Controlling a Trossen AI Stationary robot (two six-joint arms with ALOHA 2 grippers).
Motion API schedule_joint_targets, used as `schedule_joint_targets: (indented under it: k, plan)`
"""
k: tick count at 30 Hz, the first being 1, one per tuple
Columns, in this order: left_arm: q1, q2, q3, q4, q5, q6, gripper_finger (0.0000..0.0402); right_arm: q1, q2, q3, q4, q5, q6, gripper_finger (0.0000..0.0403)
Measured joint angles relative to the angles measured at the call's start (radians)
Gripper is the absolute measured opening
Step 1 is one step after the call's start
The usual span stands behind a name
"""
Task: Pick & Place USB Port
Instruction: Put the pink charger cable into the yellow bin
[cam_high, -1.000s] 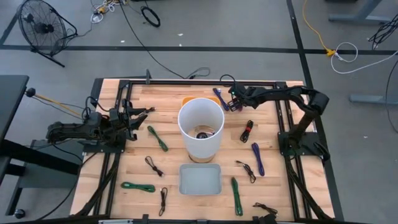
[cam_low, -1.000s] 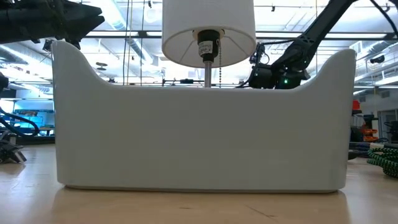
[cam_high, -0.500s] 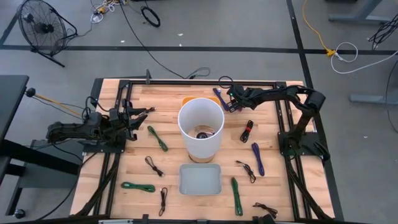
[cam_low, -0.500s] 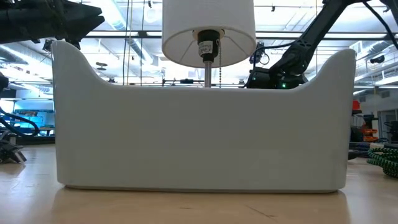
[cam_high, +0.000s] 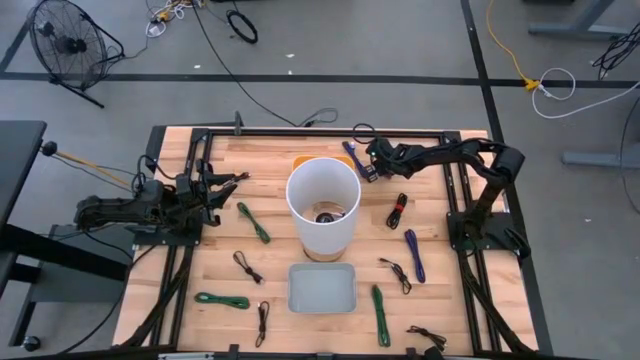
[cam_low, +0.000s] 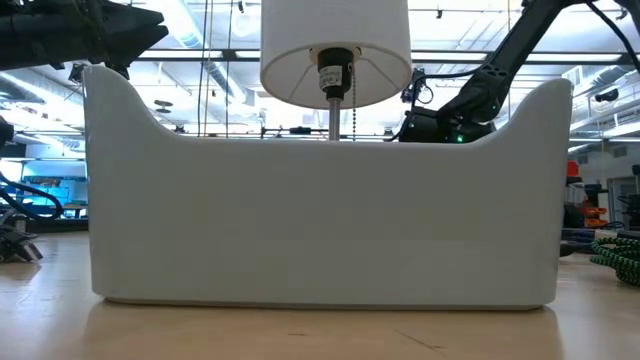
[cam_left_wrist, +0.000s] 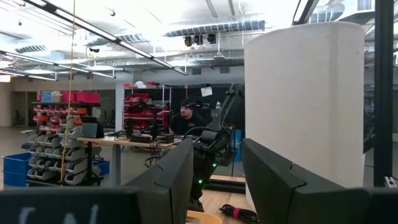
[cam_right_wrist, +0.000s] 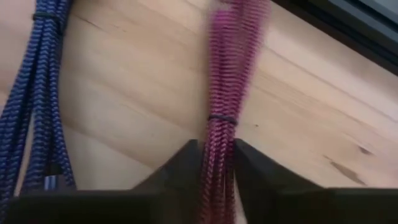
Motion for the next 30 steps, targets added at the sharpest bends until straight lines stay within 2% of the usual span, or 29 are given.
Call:
schedule_joint_targets:
  k: [3,4,12,20,25,30]
  plan:
    - [0.0,0.0,0.0,0.0,0.0,0.0,0.0144,-0.002,0.002,-0.002,-0.001,0.03,-0.016,0.0025]
    - [0.0,0.0,0.0,0.0,0.0,0.0,0.0144,-0.004,0.002,-0.002,-0.003,0.038,-0.024,0.0016]
    - [0.0,0.0,0.0,0.0,0.0,0.0,0.0144,-0.019,-0.044,-0.006,-0.019,0.044,-0.069,0.0009]
    - [0.0,0.0,0.0,0.0,0.0,0.002,0.0144,0.009,-0.292,-0.008,-0.075,-0.027,-0.115,0.0006]
    - [0.0,0.0,0.0,0.0,0.0,0.002,0.0144,0.086,-0.471,-0.006,-0.072,-0.073,-0.115,0.0005]
    - [0.0,0.0,0.0,0.0,0.0,0.002,0.0144,0.21,-0.553,-0.006,-0.044,-0.084,-0.132,0.0005]
